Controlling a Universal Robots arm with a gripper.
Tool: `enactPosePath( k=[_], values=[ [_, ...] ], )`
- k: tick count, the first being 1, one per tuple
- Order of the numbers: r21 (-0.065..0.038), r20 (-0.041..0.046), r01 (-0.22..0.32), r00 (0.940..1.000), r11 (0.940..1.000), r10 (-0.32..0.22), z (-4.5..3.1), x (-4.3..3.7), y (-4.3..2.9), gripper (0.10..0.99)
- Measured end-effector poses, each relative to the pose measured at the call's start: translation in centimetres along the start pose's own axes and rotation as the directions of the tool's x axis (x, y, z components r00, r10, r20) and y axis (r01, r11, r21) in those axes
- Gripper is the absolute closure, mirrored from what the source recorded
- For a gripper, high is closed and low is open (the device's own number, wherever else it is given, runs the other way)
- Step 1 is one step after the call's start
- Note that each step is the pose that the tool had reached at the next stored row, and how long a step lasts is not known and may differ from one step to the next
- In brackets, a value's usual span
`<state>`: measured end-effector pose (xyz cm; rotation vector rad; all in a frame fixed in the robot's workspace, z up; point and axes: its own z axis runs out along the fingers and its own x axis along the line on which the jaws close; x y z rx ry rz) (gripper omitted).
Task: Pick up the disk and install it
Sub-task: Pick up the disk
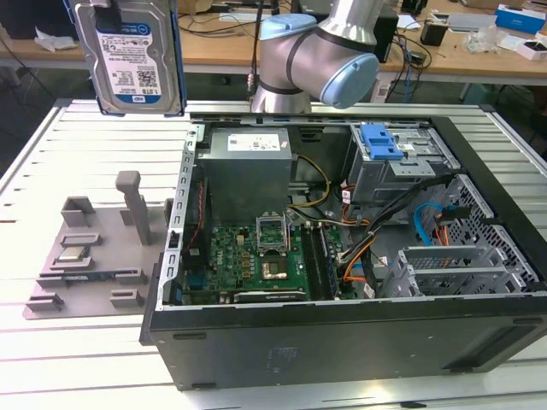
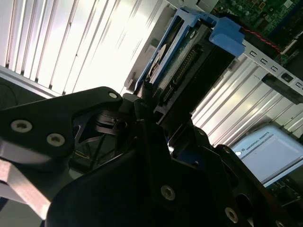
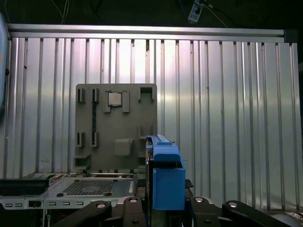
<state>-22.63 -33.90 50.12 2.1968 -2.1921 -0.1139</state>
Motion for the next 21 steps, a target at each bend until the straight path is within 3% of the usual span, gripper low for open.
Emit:
enactPosePath(
  k=[2,16,19,21],
  values=[
    [0.000,-0.0001,0.000,1.0000,1.0000,0.000,-0.06,0.00,-0.76,0.722],
    [0.000,-0.0001,0.000,1.0000,1.0000,0.000,-0.34,0.01,-4.31,0.722],
    [0.000,0.0000,0.000,1.0000,1.0000,0.000,-0.44,0.01,-5.62,0.722],
    [0.000,-0.0001,0.000,1.0000,1.0000,0.000,-0.48,0.01,-6.10,0.722]
  ],
)
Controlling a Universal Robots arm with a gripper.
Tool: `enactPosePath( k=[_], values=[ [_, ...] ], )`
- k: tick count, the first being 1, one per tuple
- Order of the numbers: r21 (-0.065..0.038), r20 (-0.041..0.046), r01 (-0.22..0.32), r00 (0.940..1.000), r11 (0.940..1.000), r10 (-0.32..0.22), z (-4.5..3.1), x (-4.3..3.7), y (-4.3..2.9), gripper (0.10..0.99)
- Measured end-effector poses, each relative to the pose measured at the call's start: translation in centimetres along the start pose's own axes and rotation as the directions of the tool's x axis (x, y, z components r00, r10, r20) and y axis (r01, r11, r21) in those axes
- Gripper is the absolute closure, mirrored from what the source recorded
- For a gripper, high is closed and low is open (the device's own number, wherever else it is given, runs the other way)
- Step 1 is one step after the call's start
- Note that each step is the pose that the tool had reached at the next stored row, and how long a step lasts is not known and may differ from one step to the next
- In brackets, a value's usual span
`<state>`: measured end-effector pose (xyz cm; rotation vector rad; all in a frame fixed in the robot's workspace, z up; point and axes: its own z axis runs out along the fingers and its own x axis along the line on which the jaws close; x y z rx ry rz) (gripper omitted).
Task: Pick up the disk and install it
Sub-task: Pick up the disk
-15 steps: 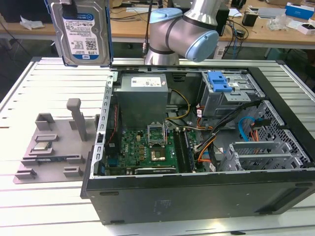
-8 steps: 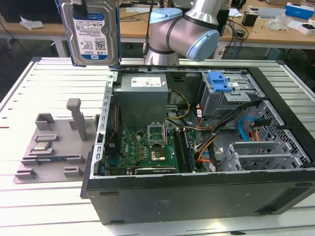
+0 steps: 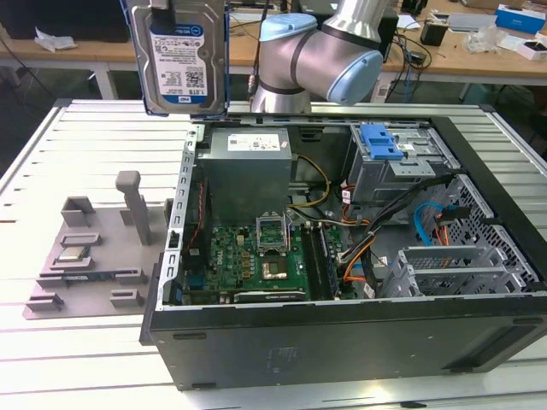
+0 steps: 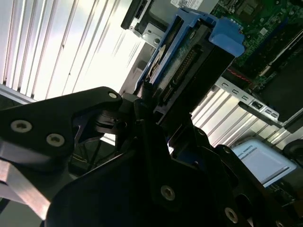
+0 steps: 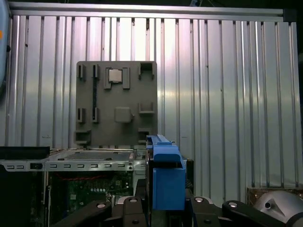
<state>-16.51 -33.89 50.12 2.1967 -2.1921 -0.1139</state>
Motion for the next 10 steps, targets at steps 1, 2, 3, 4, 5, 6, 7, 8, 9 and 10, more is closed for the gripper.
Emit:
enactPosePath(
  k=[1,2,3,4,5,6,7,8,9,10],
  values=[
    [0.000,0.0000,0.000,1.0000,1.0000,0.000,-0.03,0.00,-0.39,0.722],
    [0.000,0.0000,0.000,1.0000,1.0000,0.000,-0.06,0.00,-0.80,0.722],
    [0.000,0.0000,0.000,1.0000,1.0000,0.000,-0.10,0.00,-1.21,0.722],
    [0.000,0.0001,0.000,1.0000,1.0000,0.000,-0.14,0.00,-1.77,0.722],
    [0.000,0.0000,0.000,1.0000,1.0000,0.000,-0.16,0.00,-2.02,0.722],
    [0.000,0.0000,0.000,1.0000,1.0000,0.000,-0.17,0.00,-2.17,0.722],
    [0.000,0.0000,0.000,1.0000,1.0000,0.000,-0.18,0.00,-2.37,0.722],
    [0.000,0.0000,0.000,1.0000,1.0000,0.000,-0.20,0.00,-2.61,0.722],
    [0.000,0.0000,0.000,1.0000,1.0000,0.000,-0.23,0.00,-3.02,0.722],
    [0.000,0.0000,0.000,1.0000,1.0000,0.000,-0.25,0.00,-3.25,0.722]
  ],
)
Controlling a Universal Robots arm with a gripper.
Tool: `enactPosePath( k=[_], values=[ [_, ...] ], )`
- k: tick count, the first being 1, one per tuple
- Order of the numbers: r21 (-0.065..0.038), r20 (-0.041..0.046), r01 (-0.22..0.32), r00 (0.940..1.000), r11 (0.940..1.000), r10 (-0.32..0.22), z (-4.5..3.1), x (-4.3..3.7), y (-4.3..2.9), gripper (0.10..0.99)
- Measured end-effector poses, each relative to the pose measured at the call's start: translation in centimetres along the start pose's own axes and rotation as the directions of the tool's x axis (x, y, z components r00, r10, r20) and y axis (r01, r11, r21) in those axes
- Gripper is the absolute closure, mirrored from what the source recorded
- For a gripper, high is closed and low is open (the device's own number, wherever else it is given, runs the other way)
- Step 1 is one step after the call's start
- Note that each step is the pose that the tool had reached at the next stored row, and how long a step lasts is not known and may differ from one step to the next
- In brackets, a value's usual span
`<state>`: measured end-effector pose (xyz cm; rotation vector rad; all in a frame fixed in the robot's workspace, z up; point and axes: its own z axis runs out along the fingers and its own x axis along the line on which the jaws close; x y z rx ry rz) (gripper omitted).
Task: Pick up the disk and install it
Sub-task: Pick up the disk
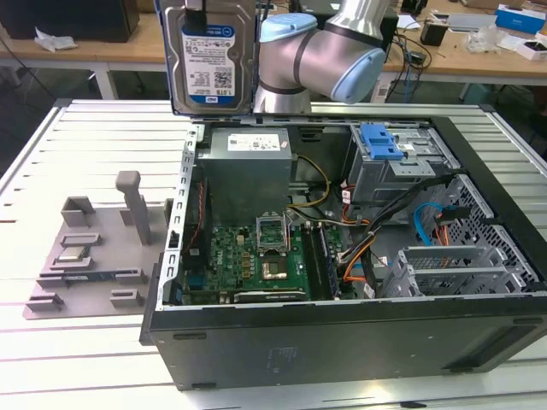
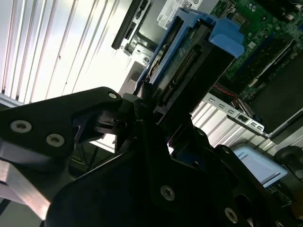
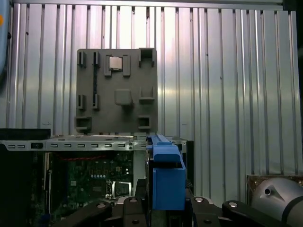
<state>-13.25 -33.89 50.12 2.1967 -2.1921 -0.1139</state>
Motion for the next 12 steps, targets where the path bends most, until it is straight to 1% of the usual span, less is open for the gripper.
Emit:
enactPosePath(
  k=[1,2,6,8,11,12],
  values=[
    [0.000,0.0000,0.000,1.0000,1.0000,0.000,-0.01,0.00,-0.22,0.722],
    [0.000,0.0000,0.000,1.0000,1.0000,0.000,-0.05,0.00,-0.62,0.722],
    [0.000,0.0000,0.000,1.0000,1.0000,0.000,-0.19,0.00,-2.45,0.722],
    [0.000,0.0000,0.000,1.0000,1.0000,0.000,-0.24,0.00,-3.02,0.722],
    [0.000,-0.0001,0.000,1.0000,1.0000,0.000,-0.33,0.00,-4.18,0.722],
    [0.000,-0.0002,0.000,1.0000,1.0000,0.000,-0.35,0.01,-4.44,0.722]
  ],
)
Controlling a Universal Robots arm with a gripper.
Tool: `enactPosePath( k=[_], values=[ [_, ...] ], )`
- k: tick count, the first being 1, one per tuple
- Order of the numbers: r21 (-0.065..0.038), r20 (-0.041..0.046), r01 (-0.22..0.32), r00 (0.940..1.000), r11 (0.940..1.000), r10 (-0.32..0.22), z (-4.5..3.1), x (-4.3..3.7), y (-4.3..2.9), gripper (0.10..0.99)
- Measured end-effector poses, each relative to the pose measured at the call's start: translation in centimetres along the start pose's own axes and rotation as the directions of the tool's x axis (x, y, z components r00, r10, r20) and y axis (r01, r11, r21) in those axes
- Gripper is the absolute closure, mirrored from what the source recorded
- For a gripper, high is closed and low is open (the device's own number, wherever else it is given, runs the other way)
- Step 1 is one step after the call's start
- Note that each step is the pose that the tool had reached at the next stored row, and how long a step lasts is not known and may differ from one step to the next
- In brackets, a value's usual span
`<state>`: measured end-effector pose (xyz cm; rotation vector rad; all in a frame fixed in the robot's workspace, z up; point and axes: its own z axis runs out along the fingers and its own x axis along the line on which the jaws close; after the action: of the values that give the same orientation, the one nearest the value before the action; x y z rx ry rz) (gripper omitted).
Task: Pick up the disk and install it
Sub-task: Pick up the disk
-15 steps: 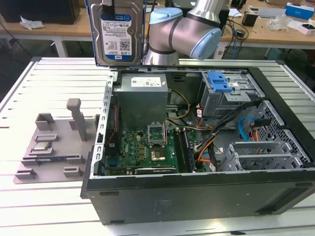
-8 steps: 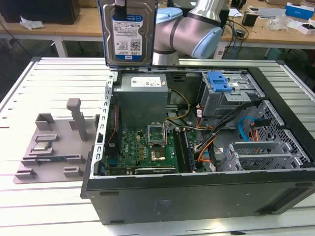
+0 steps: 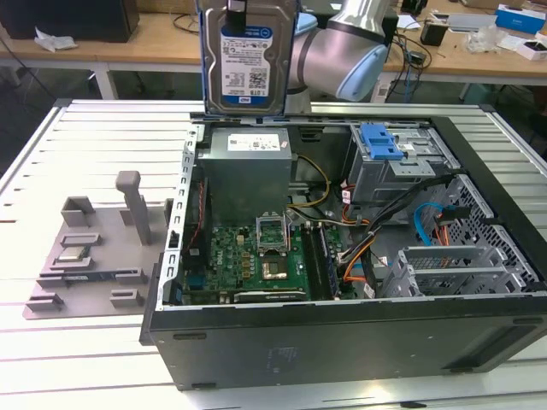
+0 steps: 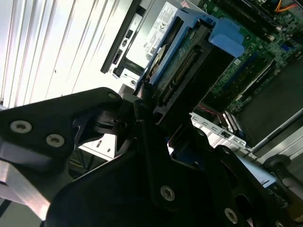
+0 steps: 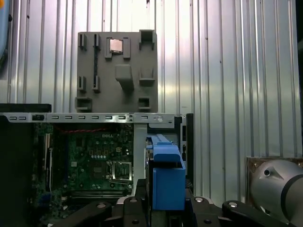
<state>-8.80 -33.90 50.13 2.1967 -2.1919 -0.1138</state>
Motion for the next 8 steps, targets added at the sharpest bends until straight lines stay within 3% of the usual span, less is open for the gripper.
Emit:
enactPosePath(
  k=[5,8],
  values=[
    [0.000,0.0002,0.000,1.0000,1.0000,0.000,0.00,0.20,-0.10,0.722],
    [0.000,0.0002,0.000,1.0000,1.0000,0.000,-0.03,1.08,-0.09,0.722]
  ],
)
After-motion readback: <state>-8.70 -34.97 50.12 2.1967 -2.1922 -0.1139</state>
